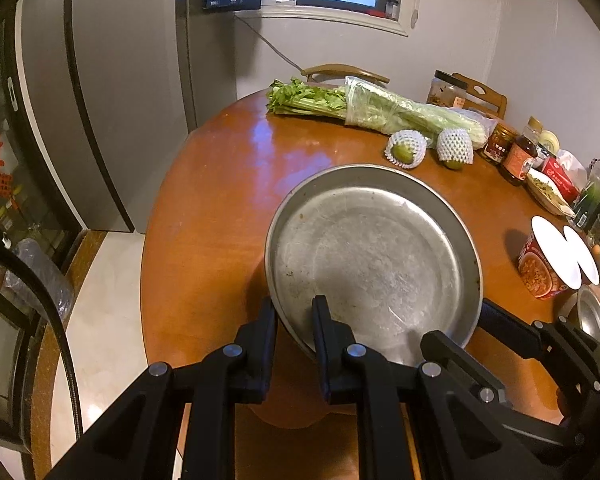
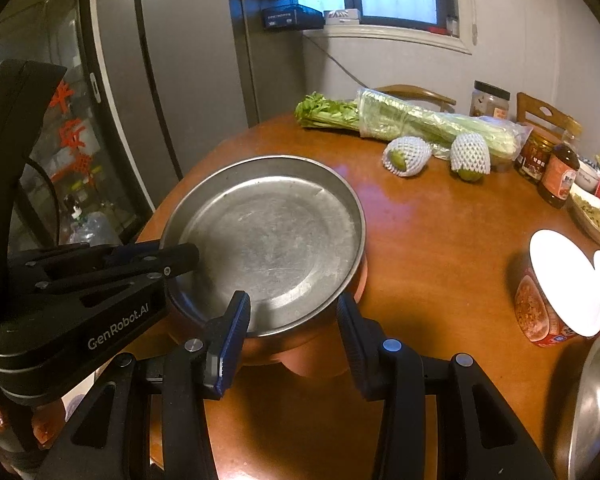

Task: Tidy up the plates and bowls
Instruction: 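Lower the grey metal tray onto the pink plate stack with the right tool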

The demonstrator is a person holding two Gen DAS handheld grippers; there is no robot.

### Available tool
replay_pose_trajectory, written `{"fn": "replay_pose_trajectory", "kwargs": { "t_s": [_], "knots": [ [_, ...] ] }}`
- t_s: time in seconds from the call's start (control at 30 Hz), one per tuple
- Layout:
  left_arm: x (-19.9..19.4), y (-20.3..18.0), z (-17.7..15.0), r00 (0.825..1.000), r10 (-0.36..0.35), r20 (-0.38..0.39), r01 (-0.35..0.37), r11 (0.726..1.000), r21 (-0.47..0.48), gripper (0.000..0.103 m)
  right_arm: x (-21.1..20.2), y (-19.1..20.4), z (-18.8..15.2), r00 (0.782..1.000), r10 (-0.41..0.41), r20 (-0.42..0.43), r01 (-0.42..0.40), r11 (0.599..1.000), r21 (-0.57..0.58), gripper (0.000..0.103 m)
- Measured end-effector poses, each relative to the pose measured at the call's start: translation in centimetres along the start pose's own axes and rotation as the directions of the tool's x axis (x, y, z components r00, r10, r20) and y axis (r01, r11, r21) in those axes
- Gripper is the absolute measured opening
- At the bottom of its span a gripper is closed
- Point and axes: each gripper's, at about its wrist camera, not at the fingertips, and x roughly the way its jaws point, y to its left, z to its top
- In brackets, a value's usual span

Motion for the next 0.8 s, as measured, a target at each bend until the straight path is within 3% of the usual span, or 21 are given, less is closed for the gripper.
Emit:
{"fn": "replay_pose_trajectory", "kwargs": {
  "t_s": [0.8],
  "knots": [
    [-0.2,0.4,-0.7,1.000,-0.002,0.001,0.002,1.000,-0.025,0.019,1.4,0.7,-0.1,1.000,-0.031,-0.005,0.030,0.998,-0.062,0.048]
  ]
}}
